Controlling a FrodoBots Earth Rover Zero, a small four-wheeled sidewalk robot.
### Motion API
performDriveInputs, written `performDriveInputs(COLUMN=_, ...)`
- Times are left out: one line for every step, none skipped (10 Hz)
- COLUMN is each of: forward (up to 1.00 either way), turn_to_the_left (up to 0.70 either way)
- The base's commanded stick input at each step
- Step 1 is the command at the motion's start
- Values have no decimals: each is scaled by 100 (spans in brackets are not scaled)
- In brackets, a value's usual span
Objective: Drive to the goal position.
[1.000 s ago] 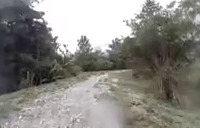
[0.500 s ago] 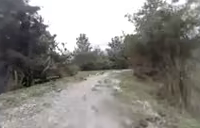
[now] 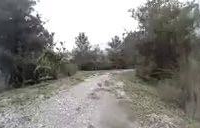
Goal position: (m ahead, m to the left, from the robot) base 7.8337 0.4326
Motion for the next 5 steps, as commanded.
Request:
performDriveInputs(forward=85, turn_to_the_left=0)
performDriveInputs(forward=85, turn_to_the_left=0)
performDriveInputs(forward=85, turn_to_the_left=0)
performDriveInputs(forward=85, turn_to_the_left=0)
performDriveInputs(forward=85, turn_to_the_left=0)
